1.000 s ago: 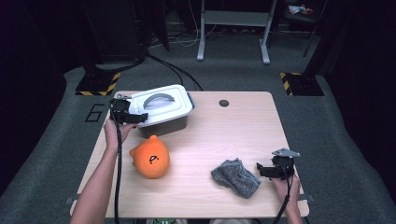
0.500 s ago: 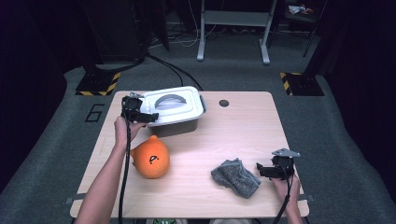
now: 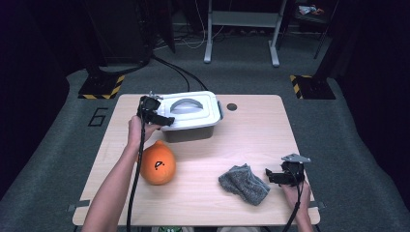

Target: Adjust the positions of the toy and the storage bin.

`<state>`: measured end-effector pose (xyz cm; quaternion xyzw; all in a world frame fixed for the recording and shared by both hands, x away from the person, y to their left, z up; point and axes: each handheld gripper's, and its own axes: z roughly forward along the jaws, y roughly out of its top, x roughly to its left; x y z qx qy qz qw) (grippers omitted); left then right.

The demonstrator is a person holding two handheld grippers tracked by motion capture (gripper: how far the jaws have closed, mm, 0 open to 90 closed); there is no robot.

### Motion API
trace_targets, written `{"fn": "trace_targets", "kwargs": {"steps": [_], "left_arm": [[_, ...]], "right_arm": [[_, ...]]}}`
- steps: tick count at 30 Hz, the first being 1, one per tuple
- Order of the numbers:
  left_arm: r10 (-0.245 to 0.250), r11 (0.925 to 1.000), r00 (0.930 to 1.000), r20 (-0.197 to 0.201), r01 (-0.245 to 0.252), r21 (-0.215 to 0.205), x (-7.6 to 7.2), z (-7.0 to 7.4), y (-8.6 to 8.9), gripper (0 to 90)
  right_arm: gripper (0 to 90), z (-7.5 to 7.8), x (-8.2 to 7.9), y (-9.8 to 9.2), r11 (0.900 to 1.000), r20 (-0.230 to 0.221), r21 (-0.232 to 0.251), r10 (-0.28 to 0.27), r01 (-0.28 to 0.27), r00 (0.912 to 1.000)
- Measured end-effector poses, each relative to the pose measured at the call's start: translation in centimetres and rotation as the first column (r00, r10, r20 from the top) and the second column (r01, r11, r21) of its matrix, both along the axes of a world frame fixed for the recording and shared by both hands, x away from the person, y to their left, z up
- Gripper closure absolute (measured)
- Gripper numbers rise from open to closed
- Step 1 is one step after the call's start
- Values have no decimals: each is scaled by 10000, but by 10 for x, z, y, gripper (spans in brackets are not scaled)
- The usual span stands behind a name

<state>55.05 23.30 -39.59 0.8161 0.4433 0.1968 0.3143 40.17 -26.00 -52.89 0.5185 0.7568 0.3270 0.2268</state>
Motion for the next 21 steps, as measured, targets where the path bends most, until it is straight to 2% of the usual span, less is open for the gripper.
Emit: {"fn": "trace_targets", "kwargs": {"steps": [3,4,6,8,9,10,16,18,21], "left_arm": [[-110,9994,9998,140,105,325,0,2,-9,63],[-265,9992,9994,234,258,296,-2,2,-12,80],[-266,9992,9989,395,254,313,-3,1,-21,85],[-337,9994,9984,457,332,131,-2,0,-27,94],[-370,9993,9988,314,371,-37,-1,-1,-28,99],[-386,9990,9987,334,392,-191,0,-2,-29,97],[-328,9991,9987,377,338,-271,0,-3,-30,98],[-53,9994,9990,454,68,-337,0,-3,-26,95],[476,9979,9958,779,-441,-467,-1,-1,-19,90]], "right_arm": [[58,0,0,0,10000,2,1,14,-14,10000],[60,0,0,0,10000,-17,12,15,-15,10000],[62,0,0,0,10000,24,-5,47,-47,10000],[62,0,0,0,10000,21,-4,50,-50,10000],[62,0,0,0,10000,8,-3,57,-57,10000],[63,0,0,0,10000,36,-4,49,-49,10000],[63,0,0,0,10000,35,-8,51,-51,10000],[63,0,0,0,10000,30,0,56,-56,10000],[63,0,0,0,10000,32,-10,45,-45,10000]]}}
